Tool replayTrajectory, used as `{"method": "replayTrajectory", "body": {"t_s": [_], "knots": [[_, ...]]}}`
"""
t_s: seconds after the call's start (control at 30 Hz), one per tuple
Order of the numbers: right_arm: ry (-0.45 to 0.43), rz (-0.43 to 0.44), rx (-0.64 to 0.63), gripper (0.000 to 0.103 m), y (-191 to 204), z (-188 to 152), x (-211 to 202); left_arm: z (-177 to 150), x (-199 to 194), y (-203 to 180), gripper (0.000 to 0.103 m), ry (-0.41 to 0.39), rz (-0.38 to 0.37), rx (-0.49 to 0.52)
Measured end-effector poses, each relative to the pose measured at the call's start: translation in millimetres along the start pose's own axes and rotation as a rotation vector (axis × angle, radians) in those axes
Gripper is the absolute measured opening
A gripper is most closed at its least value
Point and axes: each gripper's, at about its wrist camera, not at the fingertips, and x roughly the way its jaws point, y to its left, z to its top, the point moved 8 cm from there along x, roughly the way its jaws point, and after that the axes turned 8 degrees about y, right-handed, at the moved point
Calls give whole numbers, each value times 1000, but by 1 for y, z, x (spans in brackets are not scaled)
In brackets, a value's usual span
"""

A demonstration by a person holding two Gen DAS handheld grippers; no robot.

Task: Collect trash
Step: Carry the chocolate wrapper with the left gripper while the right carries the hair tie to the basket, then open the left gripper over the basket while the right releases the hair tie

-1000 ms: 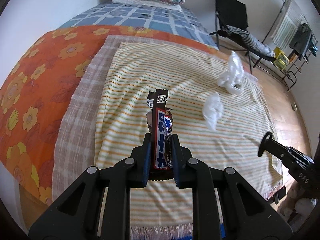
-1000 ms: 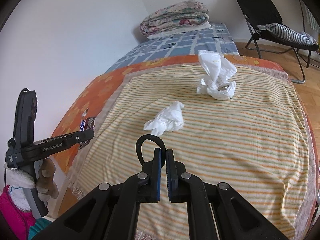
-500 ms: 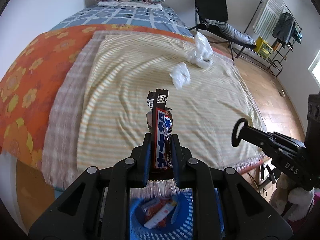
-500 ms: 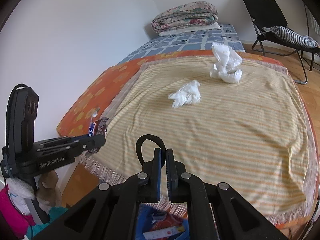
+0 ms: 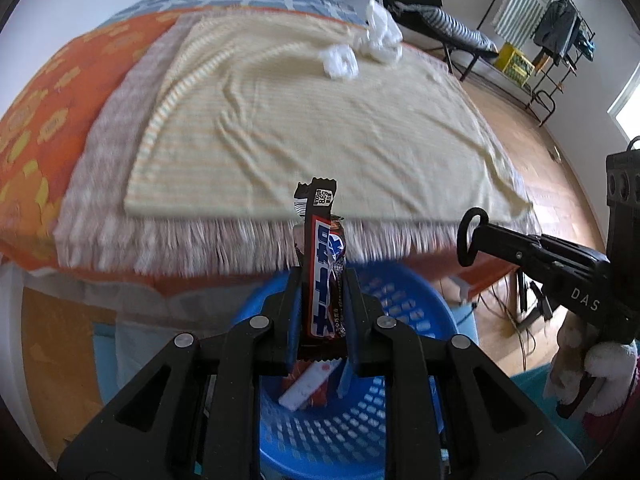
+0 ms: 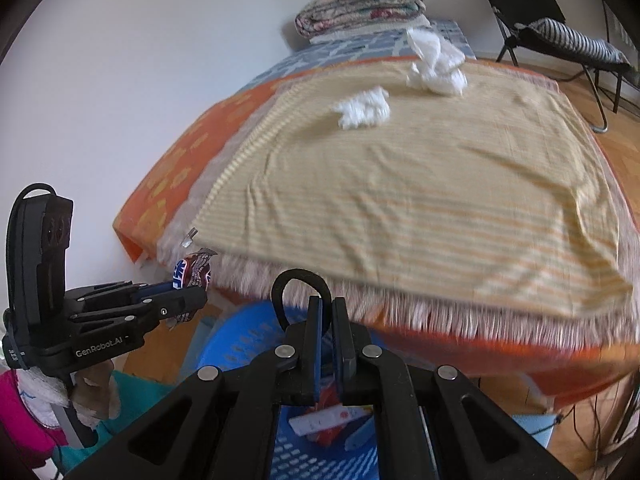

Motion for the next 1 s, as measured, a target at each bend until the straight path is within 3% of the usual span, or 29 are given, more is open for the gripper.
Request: {"method": "replayTrajectory", "body": {"t_s": [0.4, 0.8, 1.0], "knots": [[66, -4, 4, 2, 1, -36, 17, -34, 22, -5, 17, 70, 13, 21], [103, -2, 19, 7, -3, -46, 28, -50, 37, -3, 18, 120, 35, 30], [111, 0, 23, 9, -4, -48, 30, -51, 40, -1, 24, 132, 37, 26]]}}
